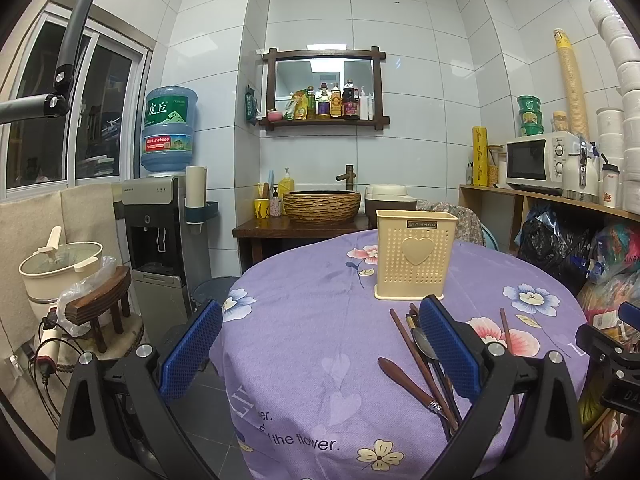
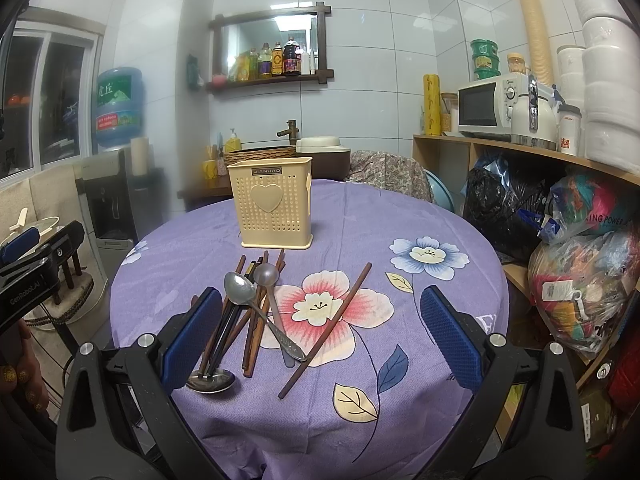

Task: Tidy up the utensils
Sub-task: 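Move the left tool to the wooden-handled spoon while the right tool approaches a brown chopstick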

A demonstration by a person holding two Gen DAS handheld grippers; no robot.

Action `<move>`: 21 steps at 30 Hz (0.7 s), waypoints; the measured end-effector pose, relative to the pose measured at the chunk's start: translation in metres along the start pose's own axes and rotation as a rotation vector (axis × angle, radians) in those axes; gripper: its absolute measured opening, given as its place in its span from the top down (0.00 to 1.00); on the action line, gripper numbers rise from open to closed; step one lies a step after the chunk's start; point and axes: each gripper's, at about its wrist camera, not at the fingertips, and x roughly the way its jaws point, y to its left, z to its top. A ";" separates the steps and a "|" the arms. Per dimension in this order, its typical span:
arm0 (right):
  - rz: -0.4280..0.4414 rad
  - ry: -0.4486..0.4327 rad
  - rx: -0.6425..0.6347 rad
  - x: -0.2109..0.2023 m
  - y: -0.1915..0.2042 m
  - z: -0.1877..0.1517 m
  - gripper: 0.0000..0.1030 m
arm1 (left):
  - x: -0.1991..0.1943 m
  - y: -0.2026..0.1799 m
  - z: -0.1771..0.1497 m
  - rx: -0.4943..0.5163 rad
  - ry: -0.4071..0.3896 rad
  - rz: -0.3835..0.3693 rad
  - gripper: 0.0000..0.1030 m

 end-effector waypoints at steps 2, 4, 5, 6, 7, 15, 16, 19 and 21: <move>0.001 0.001 0.001 0.000 0.000 0.001 0.05 | 0.000 0.000 0.000 0.000 0.000 0.000 0.05; 0.000 0.001 0.001 0.000 0.000 0.001 0.05 | 0.000 0.000 0.000 -0.001 0.001 0.000 0.05; 0.000 0.002 0.001 0.000 -0.001 0.001 0.05 | 0.000 0.000 0.000 0.000 0.001 0.000 0.05; 0.000 0.004 0.002 0.001 0.000 0.000 0.05 | 0.000 0.000 0.000 0.000 0.001 0.000 0.05; 0.001 0.005 0.003 0.001 -0.001 -0.001 0.05 | 0.000 0.000 0.000 0.000 0.002 0.000 0.05; -0.001 0.036 0.015 0.007 -0.003 -0.002 0.05 | 0.008 0.004 -0.008 0.004 0.040 -0.022 0.05; -0.008 0.046 0.015 0.010 -0.004 0.000 0.05 | 0.012 0.005 -0.010 0.005 0.061 -0.027 0.05; -0.027 0.100 0.022 0.022 -0.010 -0.002 0.05 | 0.025 0.008 -0.012 -0.001 0.145 -0.033 0.05; -0.031 0.138 0.031 0.032 -0.016 -0.004 0.05 | 0.034 0.007 -0.015 0.002 0.195 -0.057 0.05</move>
